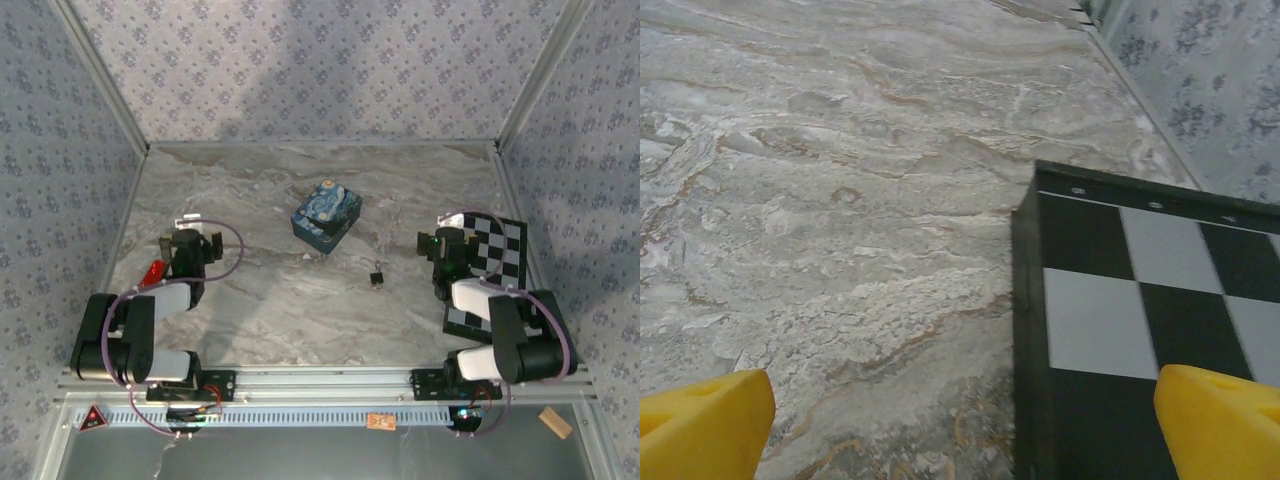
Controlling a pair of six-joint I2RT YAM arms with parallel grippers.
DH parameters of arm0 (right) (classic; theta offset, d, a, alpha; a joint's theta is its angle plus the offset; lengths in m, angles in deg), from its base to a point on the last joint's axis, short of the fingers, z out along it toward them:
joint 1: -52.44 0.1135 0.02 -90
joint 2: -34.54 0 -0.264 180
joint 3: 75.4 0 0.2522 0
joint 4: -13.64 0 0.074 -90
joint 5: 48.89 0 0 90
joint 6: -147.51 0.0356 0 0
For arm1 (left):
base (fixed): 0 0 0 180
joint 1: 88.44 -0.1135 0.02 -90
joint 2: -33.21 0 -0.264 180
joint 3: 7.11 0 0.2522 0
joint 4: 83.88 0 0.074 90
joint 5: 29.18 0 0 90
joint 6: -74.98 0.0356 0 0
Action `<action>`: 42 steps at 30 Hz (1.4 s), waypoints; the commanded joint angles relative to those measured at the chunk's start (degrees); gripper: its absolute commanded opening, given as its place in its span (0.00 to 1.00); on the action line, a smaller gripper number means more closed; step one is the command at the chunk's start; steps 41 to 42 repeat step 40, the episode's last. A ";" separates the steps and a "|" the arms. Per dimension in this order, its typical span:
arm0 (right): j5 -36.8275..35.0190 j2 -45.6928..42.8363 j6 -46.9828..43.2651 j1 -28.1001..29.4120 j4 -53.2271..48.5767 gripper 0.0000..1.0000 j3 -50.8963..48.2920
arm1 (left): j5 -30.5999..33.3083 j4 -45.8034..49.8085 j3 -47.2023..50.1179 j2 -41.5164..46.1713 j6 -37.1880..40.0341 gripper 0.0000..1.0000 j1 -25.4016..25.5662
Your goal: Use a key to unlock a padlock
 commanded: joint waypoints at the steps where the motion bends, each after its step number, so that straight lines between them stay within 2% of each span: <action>1: 3.76 4.07 -4.50 -1.48 14.37 0.99 -1.22 | -8.78 -5.91 -0.12 0.42 2.30 1.00 -0.54; 3: 10.61 3.29 -3.06 -4.61 13.00 0.99 -1.42 | -13.53 -12.22 2.27 -1.77 3.15 1.00 -0.58; 4: 12.45 3.82 -2.68 -5.48 14.21 0.99 -1.85 | -13.64 -17.11 3.48 -3.96 3.47 1.00 -0.48; 5: 13.89 5.35 -2.46 -6.13 16.48 0.99 -2.42 | -10.96 -19.40 3.67 -5.54 2.24 1.00 -0.66; 7: 14.26 7.84 -2.92 -6.15 18.22 0.99 -1.95 | -11.89 -16.37 1.66 -7.36 -0.02 1.00 -2.56; 9: 13.07 7.15 -0.76 -7.17 12.98 0.99 0.13 | -13.45 -15.67 -1.12 -10.68 -1.08 1.00 -4.08; 11: 14.16 6.95 -0.01 -8.07 11.88 0.99 0.54 | -13.68 -11.24 -2.27 -9.82 -3.14 1.00 -5.54; 12: 14.04 7.21 -0.02 -8.06 12.90 0.99 0.34 | -13.45 -13.50 -1.75 -10.43 -3.12 1.00 -5.58; 42: 14.66 7.00 0.01 -8.36 12.30 0.99 0.42 | -13.58 -11.86 -2.11 -9.88 -3.11 1.00 -5.58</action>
